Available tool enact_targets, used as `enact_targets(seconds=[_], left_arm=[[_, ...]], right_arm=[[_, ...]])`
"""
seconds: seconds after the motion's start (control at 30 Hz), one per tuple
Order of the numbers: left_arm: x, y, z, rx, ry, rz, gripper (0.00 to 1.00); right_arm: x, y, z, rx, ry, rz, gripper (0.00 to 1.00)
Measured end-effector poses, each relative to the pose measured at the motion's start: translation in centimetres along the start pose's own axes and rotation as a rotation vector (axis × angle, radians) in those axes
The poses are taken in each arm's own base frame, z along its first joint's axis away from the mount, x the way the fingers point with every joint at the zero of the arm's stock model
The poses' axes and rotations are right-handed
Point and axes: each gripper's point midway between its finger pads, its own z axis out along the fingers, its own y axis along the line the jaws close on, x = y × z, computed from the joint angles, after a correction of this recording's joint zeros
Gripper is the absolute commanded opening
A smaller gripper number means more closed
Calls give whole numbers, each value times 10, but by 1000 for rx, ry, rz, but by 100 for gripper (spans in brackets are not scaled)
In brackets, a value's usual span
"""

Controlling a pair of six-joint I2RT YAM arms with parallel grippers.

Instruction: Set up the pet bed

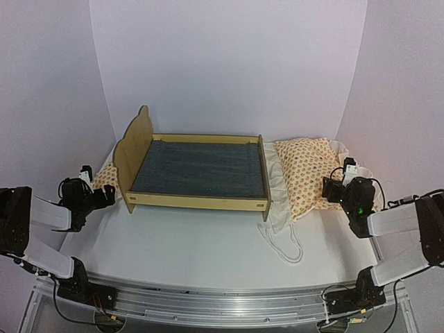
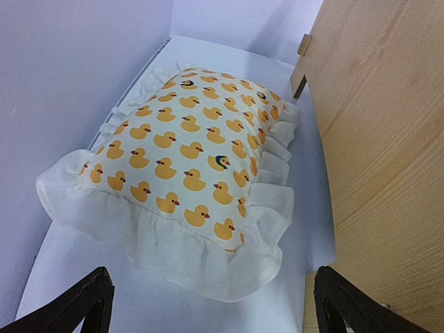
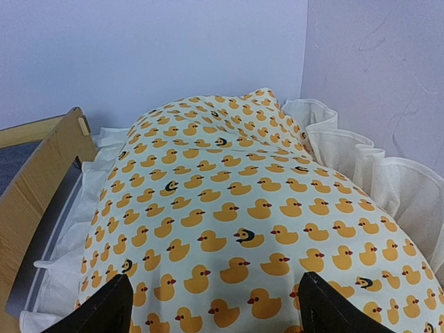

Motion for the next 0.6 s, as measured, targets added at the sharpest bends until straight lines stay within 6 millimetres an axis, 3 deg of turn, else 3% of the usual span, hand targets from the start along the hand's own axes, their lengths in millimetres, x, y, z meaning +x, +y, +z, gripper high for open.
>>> enact_targets(seconds=[0.17, 0.23, 0.33, 0.4, 0.47, 0.53, 0.6], left_arm=[[4, 2, 0, -12, 17, -24, 100], [6, -3, 0, 16, 32, 11, 100], [-3, -6, 0, 23, 70, 54, 99], [-32, -9, 2, 24, 67, 66, 99], [-80, -16, 0, 35, 10, 68, 99], [-136, -28, -10, 57, -82, 67, 99], [-188, -42, -26, 96, -176, 68, 100]], right_arm=[[-20, -5, -2, 35, -31, 34, 91], [-44, -4, 2, 49, -40, 56, 90], [-105, -1, 17, 83, -18, 96, 92], [-159, 5, 31, 98, -2, 121, 92], [-197, 10, 47, 112, 26, 141, 92], [-214, 13, 65, 135, 79, 158, 92], [-204, 14, 85, 171, 186, 162, 92]])
